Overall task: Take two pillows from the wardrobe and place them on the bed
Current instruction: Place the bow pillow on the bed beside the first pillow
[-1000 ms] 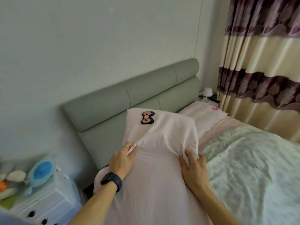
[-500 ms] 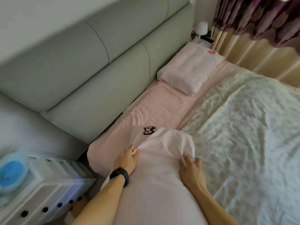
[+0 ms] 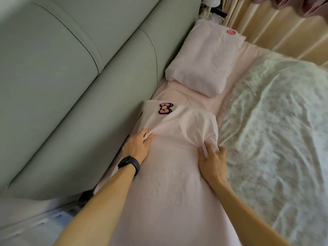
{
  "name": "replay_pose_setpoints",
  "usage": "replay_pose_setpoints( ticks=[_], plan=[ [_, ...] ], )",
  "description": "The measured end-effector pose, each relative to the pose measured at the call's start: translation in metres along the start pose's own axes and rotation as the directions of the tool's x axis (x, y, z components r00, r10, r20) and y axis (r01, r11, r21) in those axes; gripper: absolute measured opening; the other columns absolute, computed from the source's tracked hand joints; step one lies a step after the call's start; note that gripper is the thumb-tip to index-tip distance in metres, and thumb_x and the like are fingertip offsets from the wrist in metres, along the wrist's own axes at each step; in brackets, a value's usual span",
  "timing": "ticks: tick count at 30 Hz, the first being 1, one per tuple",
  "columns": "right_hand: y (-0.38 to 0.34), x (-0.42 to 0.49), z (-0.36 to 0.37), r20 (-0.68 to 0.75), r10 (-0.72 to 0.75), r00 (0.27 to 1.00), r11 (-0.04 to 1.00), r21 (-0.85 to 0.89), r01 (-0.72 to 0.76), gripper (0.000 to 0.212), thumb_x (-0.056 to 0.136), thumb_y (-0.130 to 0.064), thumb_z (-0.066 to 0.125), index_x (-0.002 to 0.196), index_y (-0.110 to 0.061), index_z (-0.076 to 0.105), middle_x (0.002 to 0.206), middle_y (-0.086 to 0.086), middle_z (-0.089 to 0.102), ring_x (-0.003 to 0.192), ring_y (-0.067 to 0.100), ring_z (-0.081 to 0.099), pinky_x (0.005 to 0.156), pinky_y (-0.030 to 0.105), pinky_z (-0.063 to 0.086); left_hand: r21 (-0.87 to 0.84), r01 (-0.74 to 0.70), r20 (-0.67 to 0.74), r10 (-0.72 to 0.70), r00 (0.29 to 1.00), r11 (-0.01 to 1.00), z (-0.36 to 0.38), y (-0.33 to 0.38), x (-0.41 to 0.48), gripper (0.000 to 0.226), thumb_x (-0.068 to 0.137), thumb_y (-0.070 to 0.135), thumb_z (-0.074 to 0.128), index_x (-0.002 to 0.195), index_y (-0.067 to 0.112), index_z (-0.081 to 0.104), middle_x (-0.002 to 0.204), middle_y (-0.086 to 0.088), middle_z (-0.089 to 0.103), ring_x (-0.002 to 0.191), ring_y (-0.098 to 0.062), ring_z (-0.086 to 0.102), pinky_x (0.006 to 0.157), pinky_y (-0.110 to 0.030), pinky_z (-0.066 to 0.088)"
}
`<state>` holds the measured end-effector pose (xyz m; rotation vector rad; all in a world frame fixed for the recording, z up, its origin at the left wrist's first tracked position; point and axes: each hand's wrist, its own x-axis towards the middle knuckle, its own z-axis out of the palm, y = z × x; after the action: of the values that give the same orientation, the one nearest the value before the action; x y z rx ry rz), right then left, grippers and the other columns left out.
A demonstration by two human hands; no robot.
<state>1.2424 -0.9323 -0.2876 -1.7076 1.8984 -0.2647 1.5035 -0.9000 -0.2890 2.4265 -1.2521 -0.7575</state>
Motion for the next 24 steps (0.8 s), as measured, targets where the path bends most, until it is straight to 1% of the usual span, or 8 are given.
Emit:
replay_pose_setpoints(
  ticks=[4,7,10,13,17,20,22,24],
  plan=[
    [-0.024,0.044,0.026,-0.096,0.014,0.995,0.997,0.072,-0.007,0.033,0.096,-0.055,0.046,0.125,-0.038,0.049,0.129,0.011,0.038,0.106,0.035,0.055,0.082,0.039,0.051,0.023,-0.081,-0.062,0.083,0.995,0.996,-0.006,0.005,0.067,0.036,0.096,0.061,0.040,0.105,0.031,0.056,0.099,-0.003,0.069,0.089,-0.033,0.063,0.063,-0.034,0.043],
    [-0.031,0.069,0.050,-0.158,0.087,0.984,0.988,0.137,-0.066,0.036,0.096,-0.057,0.043,0.129,-0.042,0.046,0.133,0.011,0.037,0.119,0.033,0.048,0.098,0.043,0.046,0.059,-0.120,-0.101,0.126,0.987,0.991,0.002,-0.005,0.110,0.033,0.098,0.058,0.039,0.110,0.031,0.055,0.102,-0.004,0.065,0.090,-0.032,0.062,0.064,-0.035,0.046],
    [-0.014,0.078,0.085,-0.036,0.276,0.961,0.958,0.097,-0.271,0.062,0.093,-0.066,0.035,0.149,-0.042,0.024,0.154,0.017,0.028,0.138,0.039,0.033,0.114,0.049,0.028,0.090,-0.120,-0.126,0.131,0.983,0.989,0.024,-0.030,0.136,0.037,0.096,0.049,0.049,0.129,0.031,0.052,0.108,-0.009,0.056,0.099,-0.032,0.056,0.069,-0.043,0.051],
    [0.015,0.062,0.123,0.149,0.355,0.923,0.934,-0.016,-0.357,0.087,0.085,-0.079,0.034,0.153,-0.045,-0.008,0.165,0.014,0.012,0.145,0.042,0.028,0.113,0.056,0.031,0.126,-0.061,-0.079,0.072,0.994,0.990,0.054,-0.058,0.138,0.053,0.091,0.046,0.057,0.140,0.030,0.045,0.123,-0.009,0.053,0.114,-0.030,0.050,0.084,-0.046,0.050],
    [0.032,0.048,0.150,0.223,0.353,0.909,0.920,0.092,-0.380,0.088,0.089,-0.070,0.044,0.155,-0.040,-0.005,0.165,0.013,0.012,0.148,0.036,0.025,0.116,0.051,0.029,0.055,0.036,0.015,-0.037,0.999,0.998,0.093,-0.083,0.128,0.063,0.089,0.055,0.052,0.146,0.031,0.036,0.138,-0.010,0.047,0.122,-0.033,0.049,0.093,-0.050,0.049],
    [0.034,0.053,0.164,0.263,0.383,0.886,0.883,0.176,-0.434,0.089,0.090,-0.066,0.048,0.155,-0.041,-0.006,0.164,0.016,0.009,0.146,0.039,0.025,0.117,0.052,0.025,-0.005,0.213,0.108,-0.211,0.972,0.977,0.112,-0.099,0.132,0.073,0.087,0.068,0.044,0.150,0.037,0.025,0.146,-0.014,0.040,0.127,-0.038,0.044,0.103,-0.050,0.042],
    [0.038,0.058,0.173,0.304,0.376,0.875,0.876,0.190,-0.443,0.089,0.090,-0.065,0.049,0.153,-0.045,-0.009,0.163,0.019,0.009,0.145,0.042,0.026,0.116,0.053,0.024,-0.043,0.294,0.184,-0.282,0.942,0.955,0.120,-0.107,0.137,0.080,0.082,0.079,0.039,0.150,0.044,0.018,0.146,-0.015,0.040,0.127,-0.040,0.044,0.104,-0.051,0.040],
    [0.046,0.063,0.178,0.313,0.372,0.874,0.875,0.196,-0.443,0.091,0.089,-0.064,0.053,0.153,-0.045,-0.009,0.159,0.023,0.016,0.142,0.044,0.030,0.115,0.051,0.026,-0.031,0.310,0.180,-0.299,0.937,0.950,0.123,-0.110,0.140,0.082,0.076,0.086,0.039,0.147,0.050,0.020,0.137,-0.015,0.048,0.120,-0.039,0.050,0.102,-0.051,0.042]
  ],
)
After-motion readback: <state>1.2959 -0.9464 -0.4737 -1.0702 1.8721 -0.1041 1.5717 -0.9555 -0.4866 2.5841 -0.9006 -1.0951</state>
